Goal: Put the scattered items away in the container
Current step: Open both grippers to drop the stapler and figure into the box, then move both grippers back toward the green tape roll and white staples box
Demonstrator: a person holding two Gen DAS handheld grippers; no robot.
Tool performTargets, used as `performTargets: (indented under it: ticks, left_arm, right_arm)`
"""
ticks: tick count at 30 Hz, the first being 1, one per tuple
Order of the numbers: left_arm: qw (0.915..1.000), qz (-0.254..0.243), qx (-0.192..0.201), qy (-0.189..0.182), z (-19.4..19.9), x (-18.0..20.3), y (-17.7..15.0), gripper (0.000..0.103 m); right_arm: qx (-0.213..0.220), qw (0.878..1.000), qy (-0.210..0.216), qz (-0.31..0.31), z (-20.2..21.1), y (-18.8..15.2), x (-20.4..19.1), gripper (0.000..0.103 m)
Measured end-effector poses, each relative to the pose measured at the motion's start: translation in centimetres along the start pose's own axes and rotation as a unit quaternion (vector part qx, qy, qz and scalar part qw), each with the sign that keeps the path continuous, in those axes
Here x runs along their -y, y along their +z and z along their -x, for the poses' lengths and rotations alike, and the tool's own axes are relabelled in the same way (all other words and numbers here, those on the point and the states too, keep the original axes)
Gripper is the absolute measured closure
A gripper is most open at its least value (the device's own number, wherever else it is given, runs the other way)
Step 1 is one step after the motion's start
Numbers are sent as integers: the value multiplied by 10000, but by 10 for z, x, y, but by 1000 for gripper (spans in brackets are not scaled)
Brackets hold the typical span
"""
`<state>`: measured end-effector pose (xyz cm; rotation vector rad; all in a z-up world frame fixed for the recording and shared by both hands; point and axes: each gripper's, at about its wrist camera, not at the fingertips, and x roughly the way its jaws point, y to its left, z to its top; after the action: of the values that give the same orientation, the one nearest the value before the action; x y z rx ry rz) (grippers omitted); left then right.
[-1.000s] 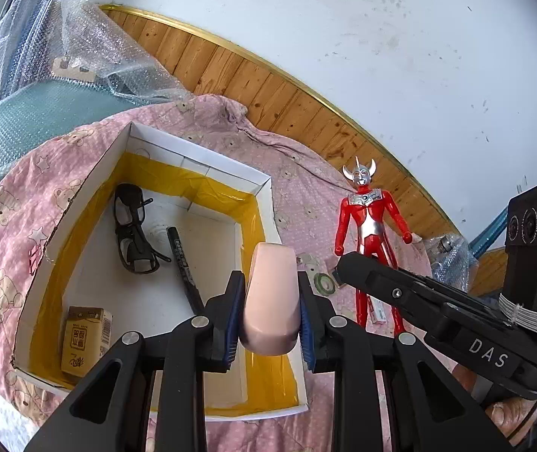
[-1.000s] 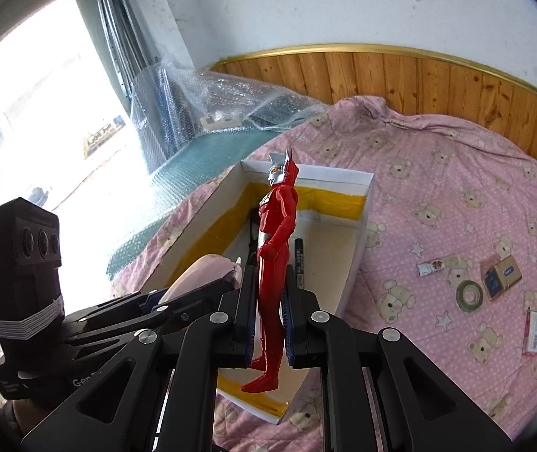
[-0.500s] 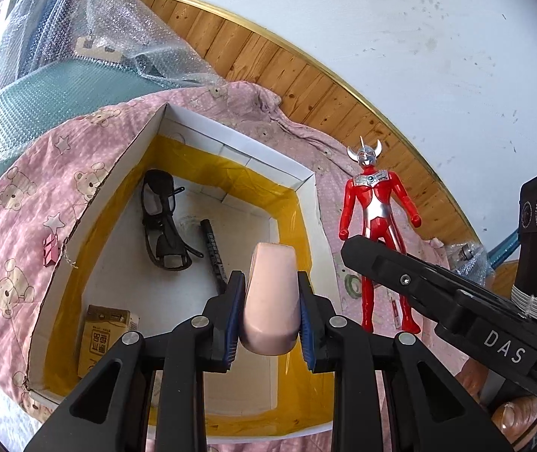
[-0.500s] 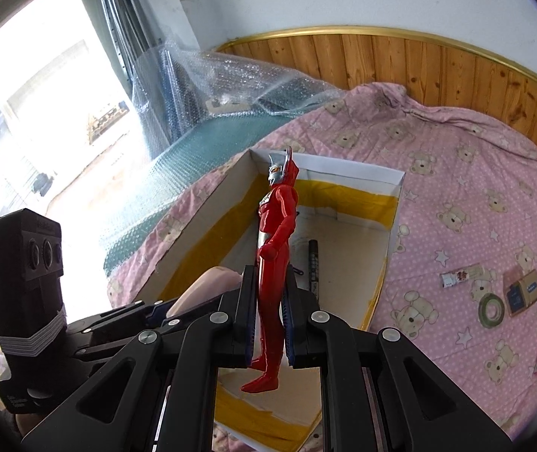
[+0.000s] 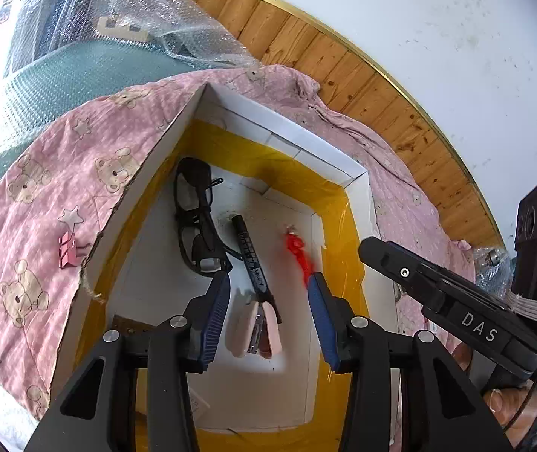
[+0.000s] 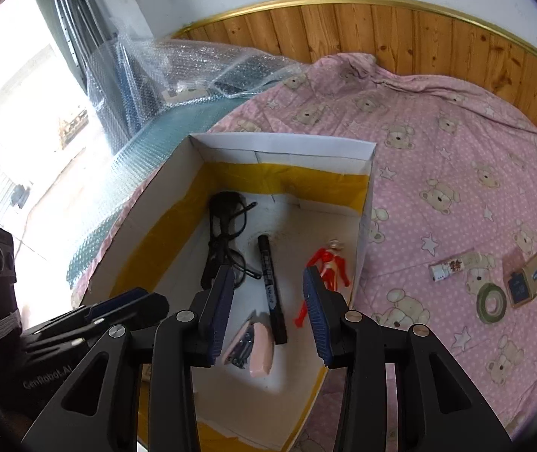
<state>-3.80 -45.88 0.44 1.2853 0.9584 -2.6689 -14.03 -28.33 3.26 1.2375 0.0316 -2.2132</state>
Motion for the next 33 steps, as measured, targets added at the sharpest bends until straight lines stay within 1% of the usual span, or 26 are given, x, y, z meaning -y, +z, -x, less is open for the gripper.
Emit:
performTargets:
  ticks: [3, 5, 10, 16, 27, 33]
  left_arm:
    - [9997, 230, -73, -71, 2, -13, -1, 58]
    - [9996, 226, -97, -103, 3, -13, -2, 58]
    - [9995, -27, -167, -252, 4, 7, -5, 58]
    - [9984, -294, -326, -367, 1, 28, -17, 58]
    - [9978, -444, -346, -351, 13, 43, -35, 58]
    - [9971, -624, -293, -333, 22, 56, -42, 58]
  right_arm:
    - [9, 9998, 80, -190, 7, -5, 7, 62]
    - [34, 9996, 126, -262, 13, -7, 9, 62]
    - [61, 9994, 190, -271, 24, -10, 5, 62]
    - [81, 9994, 289, -192, 34, -19, -4, 62]
    - [200, 9988, 381, -245, 54, -34, -1, 62]
    - [273, 9982, 423, -340, 65, -43, 5, 62]
